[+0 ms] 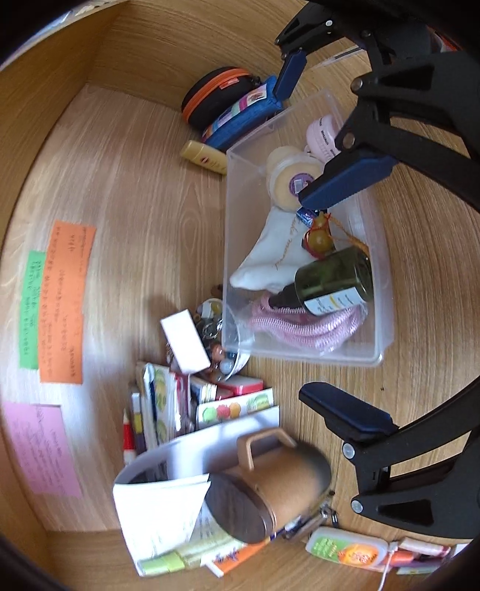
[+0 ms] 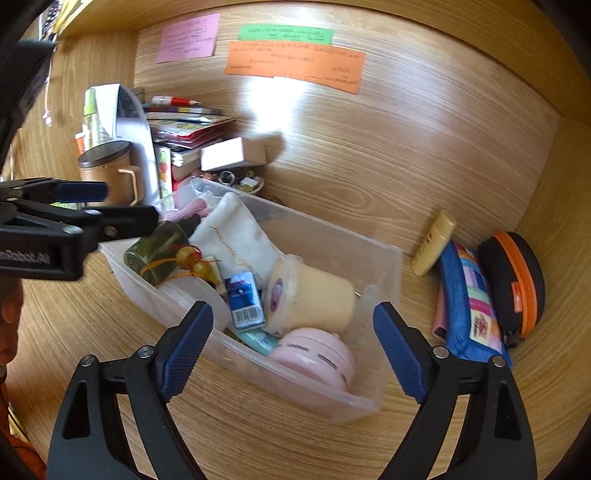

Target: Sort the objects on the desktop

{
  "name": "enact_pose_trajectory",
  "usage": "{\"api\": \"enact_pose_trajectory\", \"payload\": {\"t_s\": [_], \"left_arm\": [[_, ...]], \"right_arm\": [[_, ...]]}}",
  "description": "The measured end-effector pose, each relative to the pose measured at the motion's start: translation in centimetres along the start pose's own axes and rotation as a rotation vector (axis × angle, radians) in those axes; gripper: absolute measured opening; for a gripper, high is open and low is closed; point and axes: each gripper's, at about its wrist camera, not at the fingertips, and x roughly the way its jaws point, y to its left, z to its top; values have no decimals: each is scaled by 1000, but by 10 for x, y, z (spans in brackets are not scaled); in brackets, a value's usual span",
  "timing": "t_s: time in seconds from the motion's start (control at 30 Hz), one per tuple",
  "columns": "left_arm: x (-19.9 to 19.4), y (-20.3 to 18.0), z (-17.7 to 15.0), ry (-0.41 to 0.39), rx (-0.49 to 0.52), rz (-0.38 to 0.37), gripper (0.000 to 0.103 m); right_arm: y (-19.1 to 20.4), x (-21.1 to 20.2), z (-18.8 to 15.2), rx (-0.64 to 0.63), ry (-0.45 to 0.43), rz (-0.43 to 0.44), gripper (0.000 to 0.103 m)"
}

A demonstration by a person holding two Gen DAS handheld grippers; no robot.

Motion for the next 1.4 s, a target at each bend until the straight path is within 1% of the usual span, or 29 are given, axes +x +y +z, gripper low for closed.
{"api": "enact_pose_trajectory", "payload": {"t_s": [0.07, 0.13, 0.27, 0.43, 0.53, 0.6, 0.8, 0.97, 1.07, 1.23, 1.4], "left_arm": [[-7, 0, -2, -17, -1, 7, 96], [-14, -2, -4, -36, 3, 24, 96], [-30, -6, -11, -63, 8, 39, 96], [-47, -11, -20, -89, 26, 78, 99], [-58, -14, -24, -103, 23, 70, 99], [-64, -14, -26, -113, 20, 69, 99], [-79, -23, -37, -125, 48, 86, 100], [-86, -29, -45, -138, 51, 71, 100], [-87, -31, -50, -143, 55, 58, 100], [-85, -35, -54, -147, 63, 51, 100], [-82, -36, -56, -149, 68, 24, 100]], "right_arm": [[-4, -3, -1, 19, 2, -10, 91], [-7, -7, -2, 41, 2, -21, 97], [-5, -17, -3, 49, -12, -41, 97], [-4, -35, -5, 72, -56, -33, 97], [-7, -47, -7, 97, -81, -28, 100], [-8, -55, -9, 111, -96, -41, 102], [-12, -81, -13, 129, -156, -72, 102], [-12, -95, -19, 135, -181, -83, 103], [-12, -99, -23, 137, -187, -74, 103], [-14, -99, -26, 141, -173, -74, 103], [-17, -94, -28, 157, -155, -67, 103]]}}
